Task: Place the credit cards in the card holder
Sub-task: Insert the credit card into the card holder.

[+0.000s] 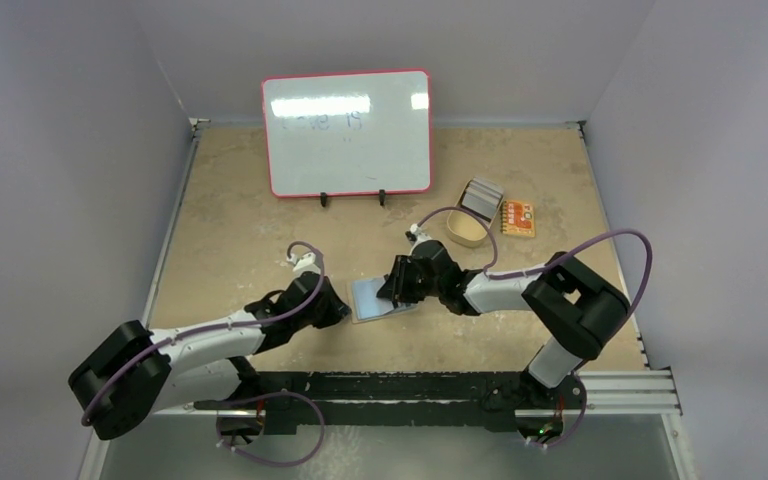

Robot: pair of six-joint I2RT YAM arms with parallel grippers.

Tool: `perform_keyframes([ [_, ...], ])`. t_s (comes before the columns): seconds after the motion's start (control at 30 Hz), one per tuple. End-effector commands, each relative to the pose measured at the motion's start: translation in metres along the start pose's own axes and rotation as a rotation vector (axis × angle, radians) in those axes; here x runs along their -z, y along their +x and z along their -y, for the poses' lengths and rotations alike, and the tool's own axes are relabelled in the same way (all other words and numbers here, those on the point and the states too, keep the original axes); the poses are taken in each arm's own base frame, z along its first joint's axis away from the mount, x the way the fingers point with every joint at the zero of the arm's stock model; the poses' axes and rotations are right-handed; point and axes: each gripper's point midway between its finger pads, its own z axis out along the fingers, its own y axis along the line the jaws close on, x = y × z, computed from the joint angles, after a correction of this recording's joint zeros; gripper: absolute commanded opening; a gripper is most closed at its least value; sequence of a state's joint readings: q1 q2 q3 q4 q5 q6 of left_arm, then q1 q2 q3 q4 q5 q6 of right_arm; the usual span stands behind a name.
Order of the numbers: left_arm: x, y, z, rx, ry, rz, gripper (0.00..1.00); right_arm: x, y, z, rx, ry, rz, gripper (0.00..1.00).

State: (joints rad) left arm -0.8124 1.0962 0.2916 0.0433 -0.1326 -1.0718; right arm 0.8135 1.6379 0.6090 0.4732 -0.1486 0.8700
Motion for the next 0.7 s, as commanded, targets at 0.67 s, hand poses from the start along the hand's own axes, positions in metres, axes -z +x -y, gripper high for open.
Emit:
perform_keyframes([
  [0.67, -0.018, 0.008, 0.001, 0.011, 0.006, -0.029, 0.00, -0.009, -0.010, -0.030, -0.009, -0.195, 0.082, 0.08],
])
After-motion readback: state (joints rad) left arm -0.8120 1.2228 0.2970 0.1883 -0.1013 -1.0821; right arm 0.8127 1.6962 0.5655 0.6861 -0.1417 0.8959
